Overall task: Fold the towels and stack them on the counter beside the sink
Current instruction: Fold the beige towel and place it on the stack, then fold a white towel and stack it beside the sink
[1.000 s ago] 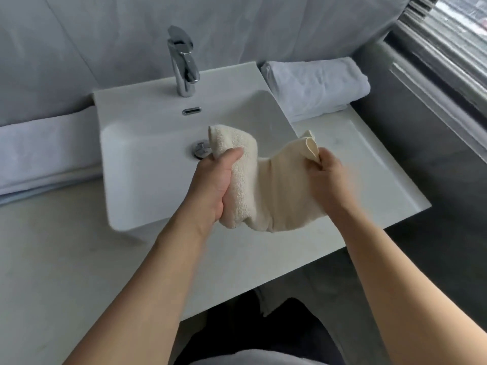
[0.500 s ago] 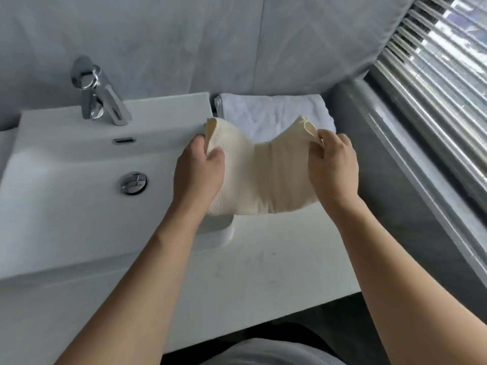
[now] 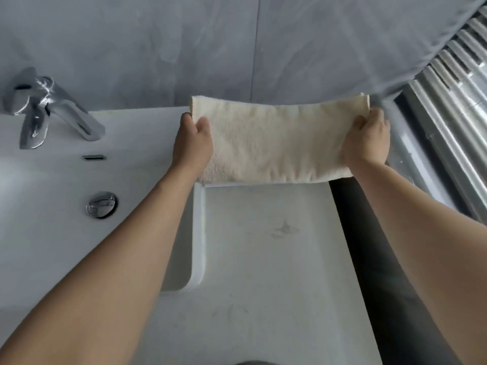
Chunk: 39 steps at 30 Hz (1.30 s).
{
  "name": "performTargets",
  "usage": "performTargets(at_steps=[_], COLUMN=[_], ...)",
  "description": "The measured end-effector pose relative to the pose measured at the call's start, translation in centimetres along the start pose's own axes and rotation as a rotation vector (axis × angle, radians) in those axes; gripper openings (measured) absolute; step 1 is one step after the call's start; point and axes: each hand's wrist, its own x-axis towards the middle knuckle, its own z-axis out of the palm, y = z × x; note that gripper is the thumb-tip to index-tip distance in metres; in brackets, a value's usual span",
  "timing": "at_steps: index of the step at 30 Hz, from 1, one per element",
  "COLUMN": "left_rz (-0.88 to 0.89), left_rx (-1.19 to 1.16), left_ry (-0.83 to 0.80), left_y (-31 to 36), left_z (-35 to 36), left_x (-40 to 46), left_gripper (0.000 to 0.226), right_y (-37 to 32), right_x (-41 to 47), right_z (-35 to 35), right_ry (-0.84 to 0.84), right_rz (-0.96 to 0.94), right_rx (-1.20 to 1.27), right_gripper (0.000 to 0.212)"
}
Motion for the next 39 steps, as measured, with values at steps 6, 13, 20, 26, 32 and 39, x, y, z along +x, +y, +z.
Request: performTargets(at_steps=[6, 13, 20, 26, 32, 39], left_rz=[-0.053, -0.061, -0.016, 0.291, 0.47, 0.48], left_rx=[0.143, 0.404, 0.456, 0.472, 0.489, 0.518], left_ry=[-0.03, 0.011, 0.054, 0.174, 0.064, 0.036], left_y=[-1.4, -1.9, -1.2, -1.7, -5.0, -9.7], left_z=[3.8, 6.5, 6.0, 2.8, -1.1, -8.2], left_x=[5.7, 7.7, 6.7, 0.9, -5.5, -9.8], left_gripper=[0.032, 0.035, 0.037, 0.05, 0.049, 0.049], right_y=[0.6, 2.3, 1.9, -1.0, -3.2, -7.0], right_x=[4.5, 6.0, 4.8, -5.1, -14.5, -22.1], right_z=[5.1, 8.8, 8.0, 5.7, 3.8, 3.5], right_ry=[-0.107, -0.234, -0.139, -0.183, -0.313, -0.377], right_rz=[0.034, 0.096, 0.042, -0.353, -0.534, -0.613], right_rx=[-0.058, -0.164, -0.273, -0.128, -0.02, 0.029], right_gripper=[0.028, 0.027, 0.045, 0.052, 0.051, 0.052])
